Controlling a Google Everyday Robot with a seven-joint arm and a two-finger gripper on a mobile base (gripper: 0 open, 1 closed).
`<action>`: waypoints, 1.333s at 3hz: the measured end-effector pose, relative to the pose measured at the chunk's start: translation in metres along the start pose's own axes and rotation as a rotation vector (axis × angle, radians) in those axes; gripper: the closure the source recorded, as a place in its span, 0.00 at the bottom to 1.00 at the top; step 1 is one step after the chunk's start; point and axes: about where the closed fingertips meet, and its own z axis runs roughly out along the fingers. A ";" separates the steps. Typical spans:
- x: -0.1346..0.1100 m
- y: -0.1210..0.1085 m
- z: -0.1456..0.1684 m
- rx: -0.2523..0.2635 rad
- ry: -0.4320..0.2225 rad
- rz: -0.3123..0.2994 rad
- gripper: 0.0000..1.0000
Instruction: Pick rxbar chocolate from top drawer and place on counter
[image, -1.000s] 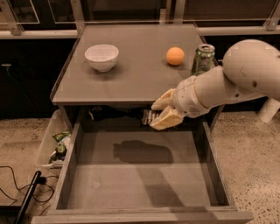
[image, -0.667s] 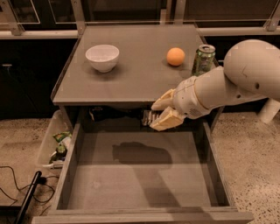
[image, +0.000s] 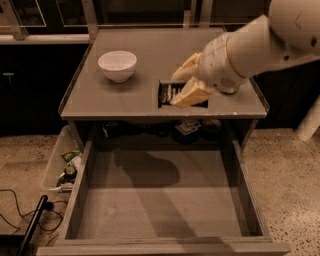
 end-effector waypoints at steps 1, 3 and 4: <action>-0.022 -0.058 -0.003 0.043 -0.045 -0.070 1.00; -0.039 -0.077 -0.019 0.091 -0.071 -0.089 1.00; -0.021 -0.095 -0.003 0.119 -0.059 -0.051 1.00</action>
Offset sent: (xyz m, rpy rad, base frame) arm 0.0405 0.0062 0.0363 0.0137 -0.0739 0.0363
